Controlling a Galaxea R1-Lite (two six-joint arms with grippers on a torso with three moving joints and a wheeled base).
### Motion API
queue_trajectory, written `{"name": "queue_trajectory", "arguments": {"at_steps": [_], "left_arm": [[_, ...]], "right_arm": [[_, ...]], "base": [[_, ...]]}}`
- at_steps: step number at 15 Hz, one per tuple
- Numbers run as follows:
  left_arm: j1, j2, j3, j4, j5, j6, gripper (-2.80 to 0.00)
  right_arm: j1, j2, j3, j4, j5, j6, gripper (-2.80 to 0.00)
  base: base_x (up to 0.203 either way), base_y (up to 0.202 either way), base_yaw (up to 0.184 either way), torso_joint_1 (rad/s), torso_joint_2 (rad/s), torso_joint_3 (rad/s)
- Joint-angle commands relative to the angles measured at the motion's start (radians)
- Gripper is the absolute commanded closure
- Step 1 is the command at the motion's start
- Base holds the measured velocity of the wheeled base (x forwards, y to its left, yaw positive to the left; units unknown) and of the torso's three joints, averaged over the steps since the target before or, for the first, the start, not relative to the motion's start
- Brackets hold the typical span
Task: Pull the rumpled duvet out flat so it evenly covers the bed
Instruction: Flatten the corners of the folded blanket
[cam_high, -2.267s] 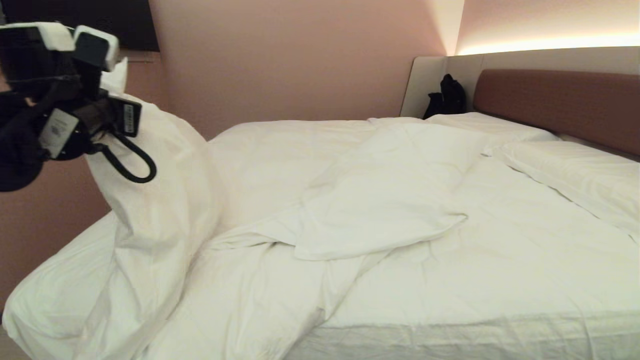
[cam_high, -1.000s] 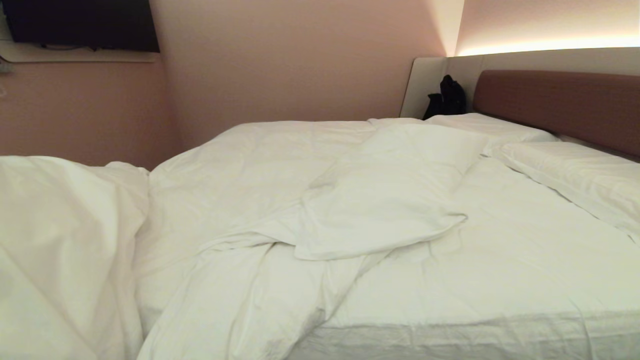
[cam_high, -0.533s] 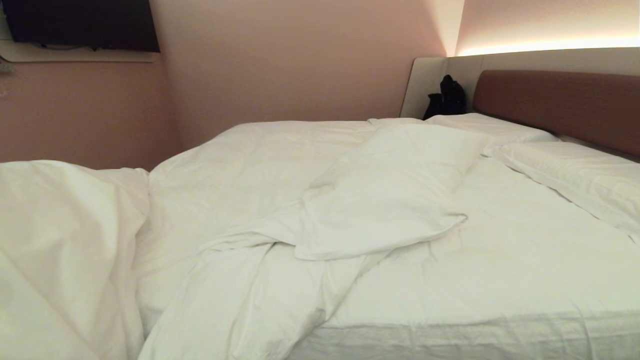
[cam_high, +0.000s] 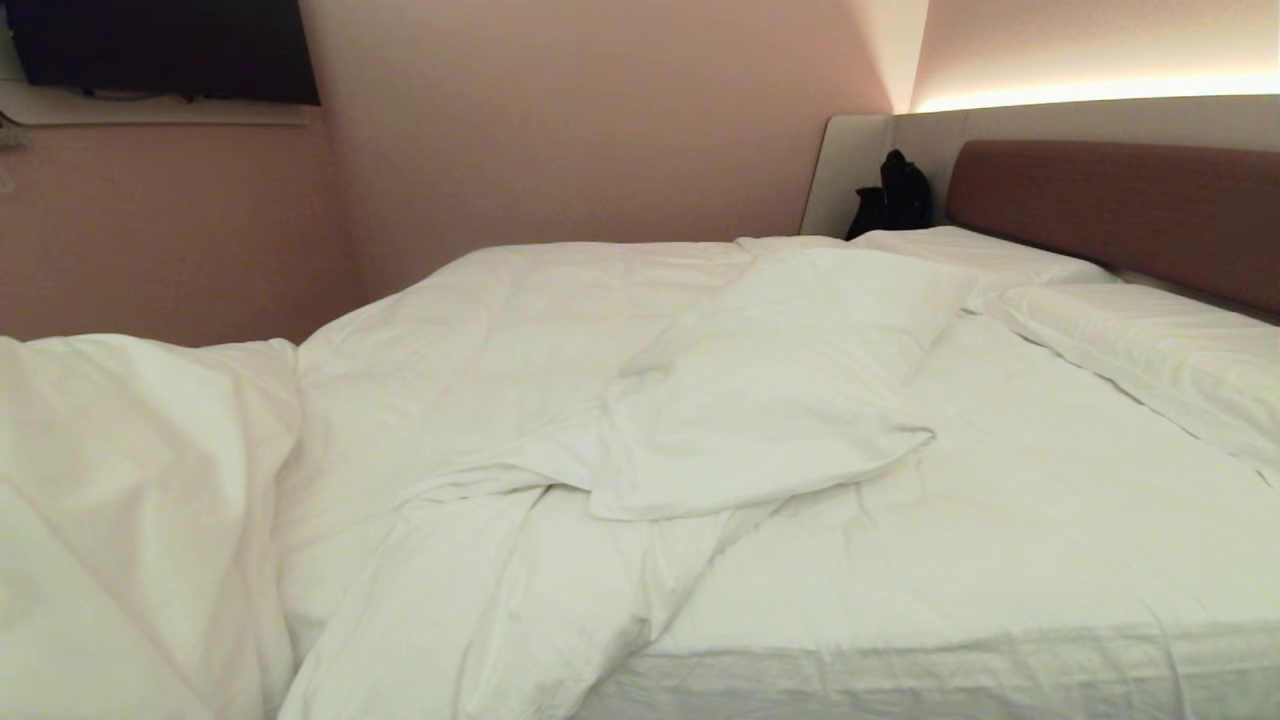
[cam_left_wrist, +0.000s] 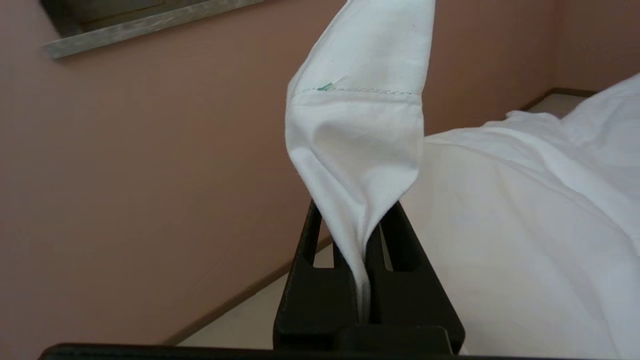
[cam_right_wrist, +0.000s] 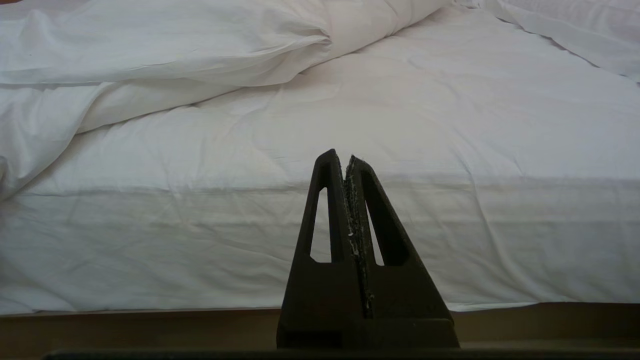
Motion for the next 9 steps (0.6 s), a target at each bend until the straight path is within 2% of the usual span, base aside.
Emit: {"name": "queue_trajectory", "arguments": {"at_steps": [1,4,6,9], "left_arm": [[0.001,0.002,0.002,-0.001,-0.016,0.002,0.0],[0.0,-0.007,0.012,-0.002,-0.02,0.002,0.0],[0.001,-0.013,0.022,-0.004,-0.063,0.002,0.0],[0.001,0.012,0.017,-0.013,-0.065,0.002,0.0]], "right_arm": [[0.0,0.002,0.0,0.0,0.0,0.0,0.0],[0.0,0.002,0.0,0.0,0.0,0.0,0.0],[-0.001,0.002,0.0,0.0,0.0,0.0,0.0],[0.0,0.002,0.0,0.0,0.0,0.0,0.0]], "base": [[0.0,0.0,0.0,0.0,0.0,0.0],[0.0,0.0,0.0,0.0,0.0,0.0],[0.0,0.0,0.0,0.0,0.0,0.0],[0.0,0.0,0.0,0.0,0.0,0.0]]}}
